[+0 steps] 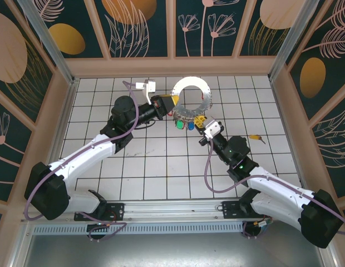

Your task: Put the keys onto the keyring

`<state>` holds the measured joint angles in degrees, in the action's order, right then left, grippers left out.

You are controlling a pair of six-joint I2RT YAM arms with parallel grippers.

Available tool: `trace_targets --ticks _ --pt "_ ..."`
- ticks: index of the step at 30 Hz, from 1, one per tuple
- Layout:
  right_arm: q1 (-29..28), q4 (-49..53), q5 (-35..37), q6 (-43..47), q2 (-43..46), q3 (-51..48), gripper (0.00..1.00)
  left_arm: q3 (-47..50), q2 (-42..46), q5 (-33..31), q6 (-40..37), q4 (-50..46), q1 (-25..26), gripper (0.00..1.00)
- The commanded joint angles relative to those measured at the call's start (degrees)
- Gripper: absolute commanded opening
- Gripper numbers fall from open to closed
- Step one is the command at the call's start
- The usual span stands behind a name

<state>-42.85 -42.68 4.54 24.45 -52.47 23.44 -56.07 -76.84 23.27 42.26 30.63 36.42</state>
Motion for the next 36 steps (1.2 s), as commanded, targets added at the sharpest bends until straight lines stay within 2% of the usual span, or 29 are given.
trace_targets --ticks 1,7,19,22,25,27,29,31,36 --pt "0.1 -1.7 0.6 -1.7 0.7 -0.6 0.00 0.0 1.4 -2.1 1.6 4.8 0.0 0.04" --pt "0.2 0.1 1.2 -4.4 1.3 0.3 0.00 2.2 0.3 -6.1 5.6 2.6 0.0 0.05" --pt "1.3 -2.3 4.1 -8.6 -0.6 0.0 0.00 8.0 -1.6 -6.7 17.8 6.8 0.0 0.08" --pt "2.7 -2.1 1.9 -10.6 -0.5 0.2 0.00 10.0 -2.1 -6.4 21.2 8.0 0.0 0.18" --pt "5.1 3.4 -5.2 -12.5 -0.5 2.4 0.00 12.1 -2.7 -7.3 23.0 8.1 0.0 0.21" --pt "6.1 6.7 -8.3 -13.0 -0.4 3.3 0.00 12.8 -2.9 -8.2 23.6 7.3 0.0 0.27" --pt "6.8 9.0 -10.3 -13.6 -0.2 3.8 0.00 12.9 -3.3 -8.5 23.4 6.6 0.0 0.32" --pt "7.6 11.5 -12.2 -14.2 -0.2 4.4 0.00 12.9 -3.8 -8.4 23.3 5.9 0.0 0.43" --pt "9.7 18.4 -13.9 -14.5 -1.3 6.5 0.00 14.1 -5.3 -7.5 23.5 5.9 0.0 0.53"
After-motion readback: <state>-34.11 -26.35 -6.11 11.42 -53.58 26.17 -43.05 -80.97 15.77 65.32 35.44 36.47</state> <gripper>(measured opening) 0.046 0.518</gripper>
